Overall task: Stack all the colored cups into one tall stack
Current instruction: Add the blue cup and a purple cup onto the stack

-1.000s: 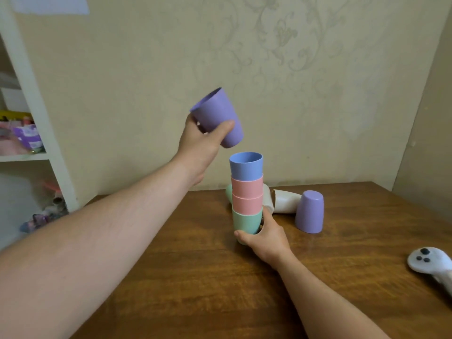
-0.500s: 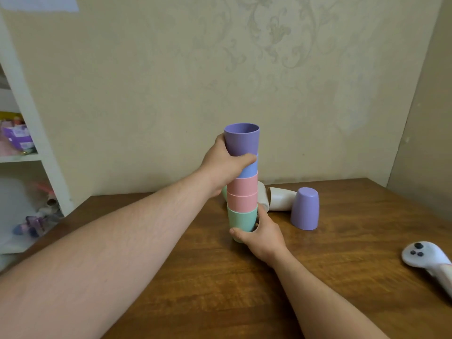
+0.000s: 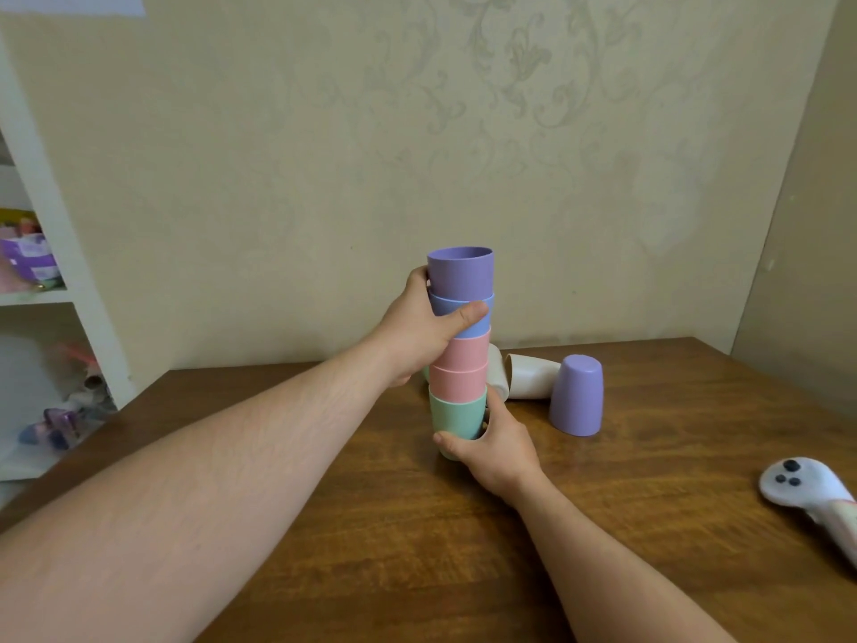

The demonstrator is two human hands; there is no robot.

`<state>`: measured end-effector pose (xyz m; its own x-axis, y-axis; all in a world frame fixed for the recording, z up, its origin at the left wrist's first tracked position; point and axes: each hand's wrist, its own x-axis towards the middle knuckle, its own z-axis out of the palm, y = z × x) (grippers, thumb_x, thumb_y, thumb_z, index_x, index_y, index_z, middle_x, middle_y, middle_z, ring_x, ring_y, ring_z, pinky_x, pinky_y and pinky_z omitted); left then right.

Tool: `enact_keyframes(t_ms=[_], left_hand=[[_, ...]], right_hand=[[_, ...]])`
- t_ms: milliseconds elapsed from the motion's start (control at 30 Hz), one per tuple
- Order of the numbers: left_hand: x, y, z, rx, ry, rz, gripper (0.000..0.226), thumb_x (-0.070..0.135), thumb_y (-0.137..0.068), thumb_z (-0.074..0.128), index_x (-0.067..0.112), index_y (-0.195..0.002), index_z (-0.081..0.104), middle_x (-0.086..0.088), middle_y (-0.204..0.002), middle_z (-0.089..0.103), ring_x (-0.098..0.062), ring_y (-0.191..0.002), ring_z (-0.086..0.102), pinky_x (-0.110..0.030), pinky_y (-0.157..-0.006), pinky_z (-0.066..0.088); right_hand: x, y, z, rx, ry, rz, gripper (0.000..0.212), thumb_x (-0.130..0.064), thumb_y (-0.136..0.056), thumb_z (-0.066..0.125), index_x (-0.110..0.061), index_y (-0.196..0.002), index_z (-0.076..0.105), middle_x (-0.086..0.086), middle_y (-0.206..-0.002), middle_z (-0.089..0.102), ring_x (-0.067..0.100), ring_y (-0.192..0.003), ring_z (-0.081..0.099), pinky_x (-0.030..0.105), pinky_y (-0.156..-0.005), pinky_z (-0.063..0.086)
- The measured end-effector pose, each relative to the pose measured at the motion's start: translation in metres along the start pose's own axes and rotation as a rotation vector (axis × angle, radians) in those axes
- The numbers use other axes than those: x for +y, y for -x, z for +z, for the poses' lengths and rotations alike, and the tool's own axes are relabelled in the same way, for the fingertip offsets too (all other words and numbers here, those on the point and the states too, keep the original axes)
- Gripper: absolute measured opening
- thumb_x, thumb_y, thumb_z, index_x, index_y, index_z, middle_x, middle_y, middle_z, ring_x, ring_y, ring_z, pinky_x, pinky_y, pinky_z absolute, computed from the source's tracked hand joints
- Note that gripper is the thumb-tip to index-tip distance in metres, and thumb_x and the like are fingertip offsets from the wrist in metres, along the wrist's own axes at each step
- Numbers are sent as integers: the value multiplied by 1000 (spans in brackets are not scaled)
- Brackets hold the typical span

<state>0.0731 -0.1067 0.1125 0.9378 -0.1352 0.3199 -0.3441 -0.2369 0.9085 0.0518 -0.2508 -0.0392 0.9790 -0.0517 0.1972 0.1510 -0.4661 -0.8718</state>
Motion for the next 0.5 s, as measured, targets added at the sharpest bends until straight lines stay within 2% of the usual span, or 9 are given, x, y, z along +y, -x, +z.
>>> enact_keyframes(t_ms=[67,200,267,367,500], left_hand=[[-1,0,-2,-15,-7,6,77,29,-96,85,21,-157,40,20,-121,63,2,-109,67,-34,-97,58],[5,-1,-3,20,-25,-23,71,45,-92,84,27,-149,46,12,-126,68,-15,-117,73,-44,-100,62],[8,-3,-3,54,-82,-12,62,48,-92,83,27,-140,50,12,-125,68,-17,-118,71,-43,-98,62],[10,-5,-3,78,-118,22,55,43,-92,84,29,-136,53,11,-124,69,-13,-114,71,-36,-93,61],[2,-4,-3,78,-55,38,50,39,-93,84,35,-133,54,26,-115,65,4,-107,67,-33,-91,60]], right_hand=[[0,0,0,4,0,1,87,-53,-75,90,-45,-149,46,-18,-119,68,8,-109,67,38,-98,59],[0,0,1,8,6,3,87,-53,-74,90,-46,-149,45,-17,-120,69,10,-109,68,39,-98,59],[-1,0,1,3,8,4,87,-52,-76,90,-45,-150,44,-17,-121,68,10,-110,67,37,-98,58],[-1,0,1,2,10,5,88,-52,-76,90,-45,-150,44,-19,-118,66,9,-110,66,35,-97,58],[-2,0,1,0,18,-3,89,-51,-77,90,-43,-152,43,-18,-119,66,8,-108,65,29,-91,53]])
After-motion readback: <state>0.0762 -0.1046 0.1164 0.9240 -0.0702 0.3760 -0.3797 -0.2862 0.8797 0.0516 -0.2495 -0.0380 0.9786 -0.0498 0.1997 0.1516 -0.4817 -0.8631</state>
